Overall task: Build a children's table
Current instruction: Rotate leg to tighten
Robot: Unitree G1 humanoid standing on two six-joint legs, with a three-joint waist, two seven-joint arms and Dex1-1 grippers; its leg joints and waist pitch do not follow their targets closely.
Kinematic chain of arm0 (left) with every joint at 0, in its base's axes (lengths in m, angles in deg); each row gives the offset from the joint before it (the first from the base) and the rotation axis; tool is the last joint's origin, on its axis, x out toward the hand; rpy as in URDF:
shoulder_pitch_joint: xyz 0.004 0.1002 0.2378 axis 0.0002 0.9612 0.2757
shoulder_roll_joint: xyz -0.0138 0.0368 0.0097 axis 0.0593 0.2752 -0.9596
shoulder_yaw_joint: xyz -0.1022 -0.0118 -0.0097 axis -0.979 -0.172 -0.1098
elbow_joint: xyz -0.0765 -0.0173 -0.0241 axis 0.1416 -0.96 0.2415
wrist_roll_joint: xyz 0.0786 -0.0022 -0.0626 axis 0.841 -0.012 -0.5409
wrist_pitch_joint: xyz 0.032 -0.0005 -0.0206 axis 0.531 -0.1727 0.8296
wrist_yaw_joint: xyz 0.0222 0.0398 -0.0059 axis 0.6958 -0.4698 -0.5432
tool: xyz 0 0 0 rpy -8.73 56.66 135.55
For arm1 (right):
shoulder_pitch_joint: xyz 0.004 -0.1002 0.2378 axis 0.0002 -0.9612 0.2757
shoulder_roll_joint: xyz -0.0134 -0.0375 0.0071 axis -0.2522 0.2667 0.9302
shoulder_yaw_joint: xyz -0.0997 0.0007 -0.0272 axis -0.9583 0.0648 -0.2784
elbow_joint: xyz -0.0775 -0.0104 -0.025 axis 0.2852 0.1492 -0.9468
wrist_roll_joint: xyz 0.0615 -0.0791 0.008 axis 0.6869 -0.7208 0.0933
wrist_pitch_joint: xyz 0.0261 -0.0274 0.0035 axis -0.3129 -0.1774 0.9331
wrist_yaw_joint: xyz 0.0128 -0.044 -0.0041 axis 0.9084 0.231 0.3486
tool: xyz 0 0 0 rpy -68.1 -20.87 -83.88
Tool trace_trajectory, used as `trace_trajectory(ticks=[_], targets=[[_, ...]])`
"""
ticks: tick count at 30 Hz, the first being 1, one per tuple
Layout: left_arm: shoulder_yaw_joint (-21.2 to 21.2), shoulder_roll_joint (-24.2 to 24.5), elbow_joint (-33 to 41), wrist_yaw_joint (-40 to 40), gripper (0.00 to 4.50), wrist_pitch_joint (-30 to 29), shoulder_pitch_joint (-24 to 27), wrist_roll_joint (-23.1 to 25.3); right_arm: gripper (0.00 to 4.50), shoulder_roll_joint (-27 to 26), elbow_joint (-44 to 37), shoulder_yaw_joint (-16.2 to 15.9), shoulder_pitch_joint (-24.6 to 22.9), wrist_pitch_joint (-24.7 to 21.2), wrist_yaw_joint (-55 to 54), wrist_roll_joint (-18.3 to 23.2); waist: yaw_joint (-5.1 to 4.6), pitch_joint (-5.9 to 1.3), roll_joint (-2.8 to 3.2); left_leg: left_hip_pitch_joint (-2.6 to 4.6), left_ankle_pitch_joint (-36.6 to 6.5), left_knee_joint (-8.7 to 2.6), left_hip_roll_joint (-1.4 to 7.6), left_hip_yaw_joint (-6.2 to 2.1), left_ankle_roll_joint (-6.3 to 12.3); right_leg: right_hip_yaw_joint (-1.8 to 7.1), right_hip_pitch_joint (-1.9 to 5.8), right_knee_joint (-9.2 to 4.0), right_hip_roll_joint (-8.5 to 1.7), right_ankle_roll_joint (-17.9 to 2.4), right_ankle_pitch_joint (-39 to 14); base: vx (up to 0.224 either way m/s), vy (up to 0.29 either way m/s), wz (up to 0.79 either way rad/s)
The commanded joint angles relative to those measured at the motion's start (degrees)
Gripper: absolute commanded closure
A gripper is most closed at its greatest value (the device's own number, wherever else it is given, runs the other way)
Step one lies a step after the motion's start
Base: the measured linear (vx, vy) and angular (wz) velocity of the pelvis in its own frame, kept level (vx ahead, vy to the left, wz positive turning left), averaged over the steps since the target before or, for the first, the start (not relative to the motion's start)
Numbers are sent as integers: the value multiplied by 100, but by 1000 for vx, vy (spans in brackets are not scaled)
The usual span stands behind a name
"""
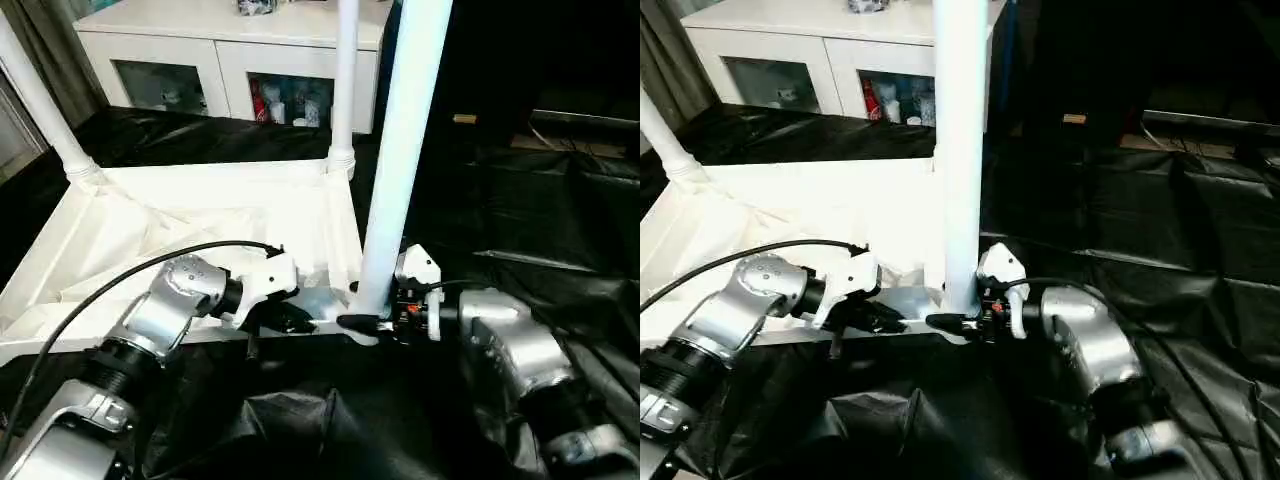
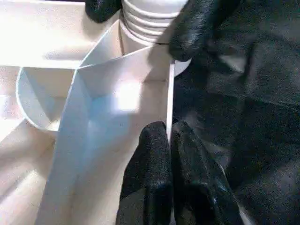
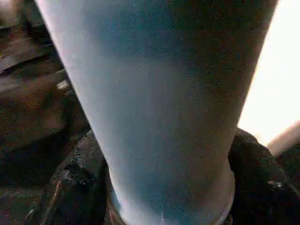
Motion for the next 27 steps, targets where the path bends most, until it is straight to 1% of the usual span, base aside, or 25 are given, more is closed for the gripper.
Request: trace_trajectory(ticks=[1, 2, 3, 4, 5, 6, 7, 8, 9, 10, 11, 12, 13, 15, 16, 17, 18, 20, 21, 22, 23, 24, 25, 26, 27], targets=[[-69, -252, -184, -541, 450, -126, -153, 44, 176, -223, 260, -185, -107, -104, -486, -213, -45, -272, 3, 193, -1797, -469, 367, -177, -5, 300, 183, -534, -573, -1147, -1896, 0, 0, 0], [-136, -411, -322, -895, 450, -197, -244, 100, 176, -388, 401, -63, -113, -156, -946, -261, -53, -254, 38, 233, -2000, -478, 364, -192, -94, 300, 168, -567, -586, -1073, -2257, 0, 0, 0], [-236, -660, -544, -1451, 450, -307, -395, 176, 177, -643, 608, 147, -104, -284, -1617, -284, -86, -237, 29, 311, -2369, -490, 367, -224, -255, 301, 137, -631, -604, -935, -2801, 0, 0, 0], [-236, -660, -544, -1451, 450, -307, -395, 176, 177, -643, 608, 147, -104, -284, -1617, -284, -115, -219, 29, 330, -2503, -502, 353, -231, -297, 294, 126, -653, -590, -874, -2980, -60, 6, -2], [-412, -1053, -867, -2204, 450, -516, -624, 187, 177, -1004, 889, 405, -26, -355, -2421, -252, -136, -209, 43, 371, -2765, -509, 338, -276, -349, 264, 127, -704, -604, -722, -3319, -76, 13, 0], [-520, -1328, -1066, -2614, 450, -593, -771, 149, 177, -1247, 1083, 552, 67, -382, -2894, -206, -200, -172, 59, 455, -3057, -495, 319, -268, -405, 234, 41, -770, -583, -618, -3635, -76, 13, 0], [-560, -1488, -1168, -2795, 450, -620, -850, 138, 177, -1387, 1177, 580, 124, -339, -3062, -196, -234, -158, 30, 573, -3306, -442, 273, -282, -408, 152, -11, -870, -564, -454, -3950, -66, 21, 2], [-570, -1550, -1204, -2848, 450, -624, -878, 140, 177, -1442, 1205, 582, 144, -310, -3112, -200, -253, -145, 31, 589, -3391, -434, 259, -296, -389, 110, -5, -900, -564, -376, -4035, 0, 0, 0], [-539, -1683, -1257, -2884, 450, -606, -922, 169, 177, -1563, 1247, 477, 195, -182, -3050, -245, -294, -152, 23, 496, -3400, -484, 252, -331, -316, 47, 117, -914, -574, -232, -4002, 0, 0, 0], [-503, -1748, -1271, -2872, 450, -575, -932, 196, 177, -1590, 1232, 335, 218, -78, -2926, -326, -301, -172, 32, 412, -3376, -554, 276, -354, -247, 16, 202, -910, -588, -158, -3841, -20, 57, -12], [-503, -1748, -1271, -2872, 450, -575, -932, 196, 177, -1590, 1232, 335, 218, -78, -2926, -326, -326, -182, 70, 402, -3437, -582, 292, -366, -229, -19, 225, -899, -598, -153, -3727, 0, 0, 0], [-417, -1813, -1242, -2786, 450, -508, -926, 233, 177, -1649, 1201, 244, 276, 52, -2740, -319, -357, -200, 75, 342, -3485, -646, 329, -407, -241, -26, 283, -854, -628, -183, -3448, 0, 0, 0], [-401, -1819, -1240, -2767, 450, -481, -922, 246, 142, -1684, 1199, 278, 292, 56, -2725, -294, -371, -196, 41, 371, -3513, -648, 332, -400, -259, 6, 234, -873, -653, -266, -3339, 0, 0, 0], [-386, -1733, -1093, -2552, 450, -443, -850, 208, 108, -1625, 1111, 254, 306, 31, -2437, -251, -379, -195, 30, 388, -3408, -623, 300, -379, -229, 25, 215, -895, -683, -352, -3380, 0, 0, 0], [-363, -1668, -1025, -2404, 450, -378, -812, 197, 99, -1562, 1069, 200, 313, 72, -2282, -288, -370, -200, 12, 355, -3238, -626, 292, -374, -161, 46, 230, -892, -704, -378, -3369, 0, 0, 0], [-331, -1569, -927, -2210, 450, -328, -752, 181, 99, -1463, 992, 120, 306, 115, -2072, -322, -368, -206, 15, 330, -3139, -629, 291, -374, -126, 54, 248, -884, -715, -389, -3339, 0, 0, 0], [-277, -1449, -848, -1964, 450, -225, -690, 163, 89, -1331, 926, 21, 308, 188, -1857, -360, -372, -219, 7, 264, -2923, -650, 306, -374, -53, 75, 285, -856, -724, -428, -3164, 0, 0, 0], [-277, -1449, -848, -1964, 450, -225, -690, 163, 74, -1331, 926, 21, 308, 188, -1857, -360, -361, -247, 25, 238, -2670, -667, 346, -359, -10, 113, 282, -792, -723, -609, -2678, 0, 0, 0], [-259, -1406, -816, -1873, 450, -185, -665, 153, 74, -1284, 901, -10, 307, 202, -1789, -362, -366, -259, 7, 227, -2523, -666, 348, -342, 10, 119, 295, -759, -712, -749, -2365, 0, 0, 0], [-203, -1214, -627, -1501, 450, -102, -543, 95, 74, -1047, 697, -83, 260, 189, -1362, -278, -358, -291, -42, 199, -2252, -654, 353, -317, 77, 137, 317, -712, -714, -872, -2004, 0, 0, 0], [-161, -1049, -461, -1174, 450, -58, -439, 32, 74, -839, 537, -143, 220, 184, -998, -215, -322, -330, -30, 182, -2017, -633, 358, -321, 143, 138, 352, -667, -728, -921, -1747, 0, 0, 0], [-149, -1004, -415, -1084, 450, -47, -411, 15, 74, -782, 493, -159, 210, 182, -899, -197, -296, -337, -35, 144, -1707, -606, 374, -281, 310, 147, 353, -620, -719, -1018, -1403, 0, 0, 0], [-56, -614, -133, -489, 450, 52, -224, -47, 74, -288, 172, -277, 139, 113, -85, -48, -304, -312, -67, 127, -1719, -603, 374, -256, 407, 145, 321, -628, -690, -1046, -1522, 0, 0, 0], [-50, -579, -120, -441, 450, 59, -215, -52, 74, -238, 156, -282, 141, 108, 0, -37, -276, -309, -67, 119, -1747, -579, 362, -249, 424, 145, 326, -623, -684, -1031, -1618, 56, -51, -1], [-34, -465, -88, -293, 450, 81, -191, -64, 74, -77, 112, -294, 151, 92, 280, -2, -235, -351, -71, 138, -1511, -534, 365, -203, 468, 167, 297, -579, -682, -1126, -1410, 56, -51, -1]])
